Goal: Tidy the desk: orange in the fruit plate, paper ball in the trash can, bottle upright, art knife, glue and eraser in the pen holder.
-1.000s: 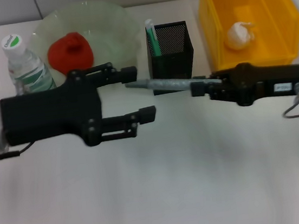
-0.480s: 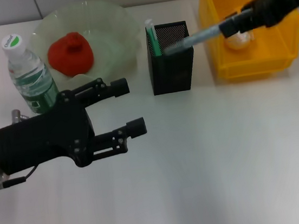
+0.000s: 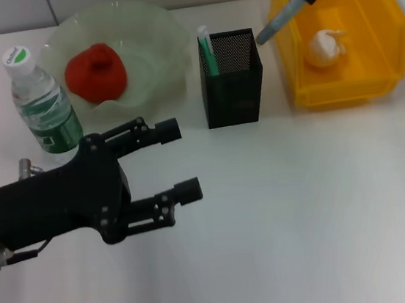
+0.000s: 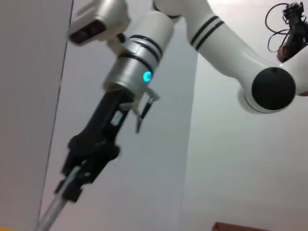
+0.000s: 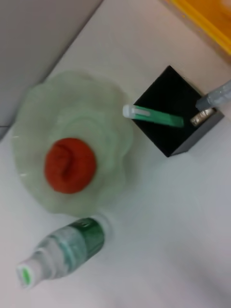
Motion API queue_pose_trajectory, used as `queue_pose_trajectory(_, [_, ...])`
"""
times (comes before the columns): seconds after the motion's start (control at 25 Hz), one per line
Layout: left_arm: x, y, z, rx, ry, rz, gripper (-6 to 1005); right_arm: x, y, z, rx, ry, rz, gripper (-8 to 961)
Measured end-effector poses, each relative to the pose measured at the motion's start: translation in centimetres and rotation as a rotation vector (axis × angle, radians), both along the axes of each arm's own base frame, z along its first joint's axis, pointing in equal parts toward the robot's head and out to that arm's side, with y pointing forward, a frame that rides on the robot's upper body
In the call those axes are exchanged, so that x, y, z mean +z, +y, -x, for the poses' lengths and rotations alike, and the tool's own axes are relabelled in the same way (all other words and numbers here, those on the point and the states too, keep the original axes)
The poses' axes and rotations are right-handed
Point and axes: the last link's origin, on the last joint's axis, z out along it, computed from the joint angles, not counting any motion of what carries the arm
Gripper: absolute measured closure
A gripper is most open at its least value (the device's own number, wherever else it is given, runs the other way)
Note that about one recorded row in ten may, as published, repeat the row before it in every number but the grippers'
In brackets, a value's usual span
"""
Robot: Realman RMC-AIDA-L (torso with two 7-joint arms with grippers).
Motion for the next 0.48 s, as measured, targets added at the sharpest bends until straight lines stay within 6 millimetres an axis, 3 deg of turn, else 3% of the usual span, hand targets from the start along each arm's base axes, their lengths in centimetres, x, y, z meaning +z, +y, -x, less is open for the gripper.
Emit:
queue_pose_trajectory(0.04, [-0.1,-0.1,0.0,-0.006,-0.003,0.0,222,0.0,0.0,0.0,0.0,0.0,0.0,791])
queue_pose_trajectory(0.2, [-0.4,-0.2,0.0,-0.018,-0.004,0.014,222,-3.0,0.4,1.2,0.067,-0.088,0.014,784])
queue_pose_trajectory(0.48, [-0.6,-0.3,0.1,-0.014,-0.005,0.021,222,-5.6,0.9,1.6,0.108,-0.12,-0.001,769])
